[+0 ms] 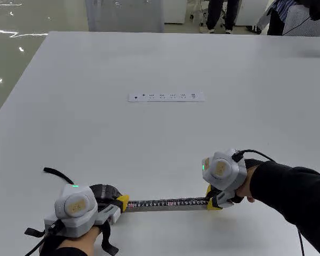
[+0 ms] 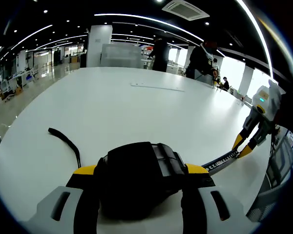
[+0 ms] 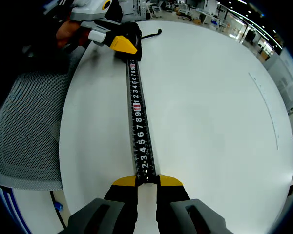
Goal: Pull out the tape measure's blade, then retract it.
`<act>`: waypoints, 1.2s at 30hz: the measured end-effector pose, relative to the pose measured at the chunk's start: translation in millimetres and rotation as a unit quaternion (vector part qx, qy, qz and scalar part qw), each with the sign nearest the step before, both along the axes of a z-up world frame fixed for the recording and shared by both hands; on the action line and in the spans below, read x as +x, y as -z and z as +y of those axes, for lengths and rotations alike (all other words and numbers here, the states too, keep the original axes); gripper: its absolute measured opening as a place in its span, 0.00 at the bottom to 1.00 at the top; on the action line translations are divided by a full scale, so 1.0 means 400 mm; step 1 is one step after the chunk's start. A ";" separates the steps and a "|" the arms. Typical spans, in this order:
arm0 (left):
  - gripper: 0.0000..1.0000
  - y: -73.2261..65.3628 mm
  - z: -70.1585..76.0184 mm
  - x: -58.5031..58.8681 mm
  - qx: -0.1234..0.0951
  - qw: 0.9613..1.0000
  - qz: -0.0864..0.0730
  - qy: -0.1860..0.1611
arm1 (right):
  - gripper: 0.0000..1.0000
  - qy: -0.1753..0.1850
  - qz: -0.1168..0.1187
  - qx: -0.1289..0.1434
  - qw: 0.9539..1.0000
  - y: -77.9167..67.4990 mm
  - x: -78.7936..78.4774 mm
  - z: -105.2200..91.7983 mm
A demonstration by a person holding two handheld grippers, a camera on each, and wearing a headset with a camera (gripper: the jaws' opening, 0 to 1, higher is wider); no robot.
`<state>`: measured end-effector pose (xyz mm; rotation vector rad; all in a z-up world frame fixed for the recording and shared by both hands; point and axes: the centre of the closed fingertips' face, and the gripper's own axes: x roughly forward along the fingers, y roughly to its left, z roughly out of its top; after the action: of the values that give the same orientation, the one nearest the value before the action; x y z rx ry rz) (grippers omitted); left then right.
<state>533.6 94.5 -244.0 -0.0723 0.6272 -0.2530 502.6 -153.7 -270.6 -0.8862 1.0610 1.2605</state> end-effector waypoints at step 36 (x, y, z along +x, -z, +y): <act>0.64 -0.001 -0.004 0.000 -0.001 1.000 0.003 0.000 | 0.09 0.011 0.001 0.006 1.000 0.000 0.004 0.030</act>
<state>533.7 92.9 -243.7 -0.0742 0.6335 -0.2537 504.2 -141.8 -270.6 -0.8608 1.0617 1.2487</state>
